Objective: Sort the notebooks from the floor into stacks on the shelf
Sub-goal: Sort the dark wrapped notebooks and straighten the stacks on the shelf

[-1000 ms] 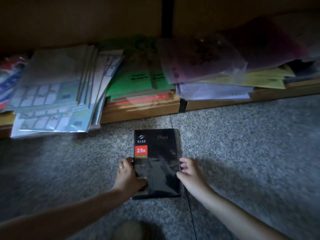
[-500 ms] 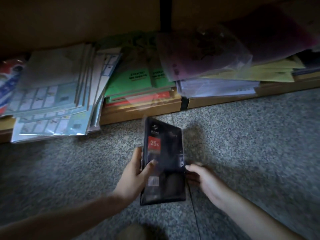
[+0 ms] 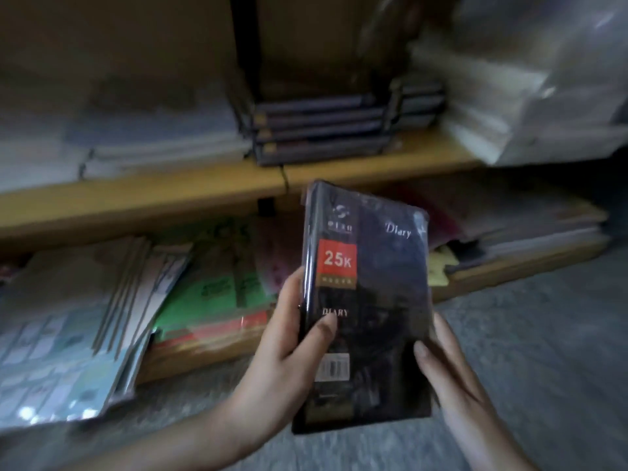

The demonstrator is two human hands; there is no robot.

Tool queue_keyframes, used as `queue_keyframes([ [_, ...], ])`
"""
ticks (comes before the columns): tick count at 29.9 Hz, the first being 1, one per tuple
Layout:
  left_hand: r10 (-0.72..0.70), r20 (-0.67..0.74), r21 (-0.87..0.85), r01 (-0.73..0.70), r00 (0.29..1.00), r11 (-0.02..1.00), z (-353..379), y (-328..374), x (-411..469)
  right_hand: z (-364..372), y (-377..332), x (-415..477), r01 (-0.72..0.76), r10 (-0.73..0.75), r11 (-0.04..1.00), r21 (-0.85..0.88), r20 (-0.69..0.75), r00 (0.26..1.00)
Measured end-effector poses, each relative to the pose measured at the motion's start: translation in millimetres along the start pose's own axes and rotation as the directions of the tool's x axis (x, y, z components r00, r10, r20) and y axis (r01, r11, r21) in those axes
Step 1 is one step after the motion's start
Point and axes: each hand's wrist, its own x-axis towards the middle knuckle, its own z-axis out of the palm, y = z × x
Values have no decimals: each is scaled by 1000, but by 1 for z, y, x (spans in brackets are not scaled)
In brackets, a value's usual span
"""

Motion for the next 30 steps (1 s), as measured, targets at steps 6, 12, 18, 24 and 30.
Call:
queue_keyframes([
  [6,128,-20,-128,-129,992,983,18,101,74,-13,-121,17,245,-241,969,35,-95,966],
  [12,39,-187,-64,-52,982,997,-26,150,124,30,-189,70,70,-32,970,234,-164,986],
  [18,-39,44,252,27,998,967,-85,138,135,92,-197,124,-16,118,935,354,-270,956],
  [24,97,-8,775,-56,995,629,-104,110,157,106,-194,158,159,-130,985,59,-342,931],
  [30,247,-72,894,-48,966,446,-98,89,177,87,-198,183,200,-346,739,-644,-107,932],
])
